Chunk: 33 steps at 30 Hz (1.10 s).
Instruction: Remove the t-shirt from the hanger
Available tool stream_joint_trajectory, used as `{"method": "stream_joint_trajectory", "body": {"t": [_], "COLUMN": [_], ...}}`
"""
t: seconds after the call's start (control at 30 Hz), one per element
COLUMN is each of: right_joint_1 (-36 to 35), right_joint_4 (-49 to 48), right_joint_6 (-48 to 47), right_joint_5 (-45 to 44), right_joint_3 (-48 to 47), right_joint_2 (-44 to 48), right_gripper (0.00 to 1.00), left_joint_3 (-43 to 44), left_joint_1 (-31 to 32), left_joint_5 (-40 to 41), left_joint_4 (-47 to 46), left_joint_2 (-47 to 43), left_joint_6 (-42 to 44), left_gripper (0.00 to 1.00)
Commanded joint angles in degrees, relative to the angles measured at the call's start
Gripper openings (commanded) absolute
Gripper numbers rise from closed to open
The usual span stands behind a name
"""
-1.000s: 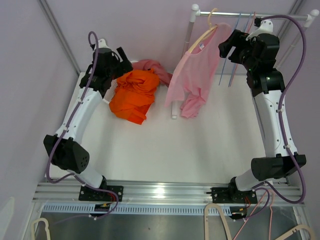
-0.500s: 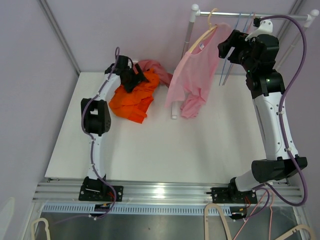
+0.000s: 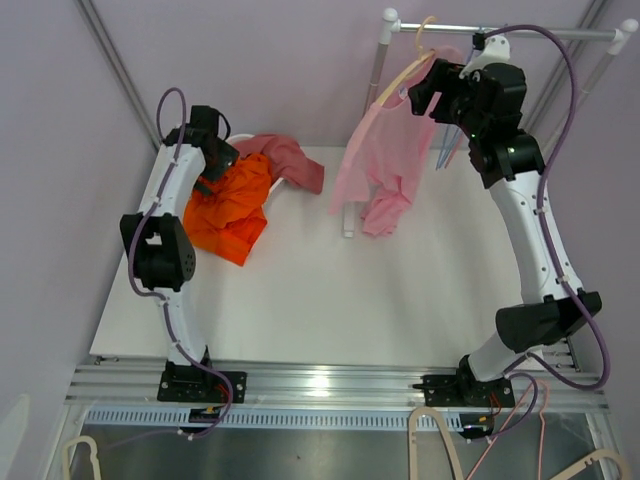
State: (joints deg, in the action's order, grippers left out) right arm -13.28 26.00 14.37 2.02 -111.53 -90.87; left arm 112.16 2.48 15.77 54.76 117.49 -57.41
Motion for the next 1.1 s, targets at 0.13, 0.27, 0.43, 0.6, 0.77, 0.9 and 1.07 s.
{"method": "stream_joint_trajectory", "body": {"t": [0.13, 0.27, 0.43, 0.6, 0.77, 0.9, 1.07], "right_joint_1": [-3.9, -4.9, -6.1, -8.4, -9.0, -9.4, -10.1], "right_joint_4": [0.4, 2.3, 5.5, 8.2, 10.9, 9.2, 7.7], "right_joint_6": [-1.5, -0.5, 1.1, 0.7, -0.5, -2.4, -5.1], "right_joint_5": [-0.6, -4.7, -12.8, -23.2, -31.4, -34.4, -37.6], "right_joint_3": [-12.6, -18.7, -26.9, -30.8, -31.5, -28.1, -27.5], "right_joint_2": [-9.3, -14.7, -21.7, -24.8, -24.7, -22.1, -21.0], "right_gripper": [0.79, 0.77, 0.76, 0.72, 0.56, 0.55, 0.44], "left_joint_3": [4.1, 3.0, -1.2, -6.5, -6.8, -7.3, -7.3], "left_joint_1": [7.8, 10.3, 14.0, 14.6, 14.6, 15.1, 16.1], "left_joint_5": [0.5, -1.0, 1.6, 0.5, -0.2, 0.2, 0.8], "left_joint_4": [-7.2, -11.7, -16.0, -20.9, -20.5, -20.7, -21.0], "left_joint_2": [-12.3, -16.4, -21.6, -25.6, -25.5, -25.5, -25.5], "left_joint_6": [9.1, 14.3, 18.6, 19.8, 19.9, 20.0, 20.7], "left_gripper": [1.00, 0.99, 1.00, 0.99, 0.99, 1.00, 0.99]}}
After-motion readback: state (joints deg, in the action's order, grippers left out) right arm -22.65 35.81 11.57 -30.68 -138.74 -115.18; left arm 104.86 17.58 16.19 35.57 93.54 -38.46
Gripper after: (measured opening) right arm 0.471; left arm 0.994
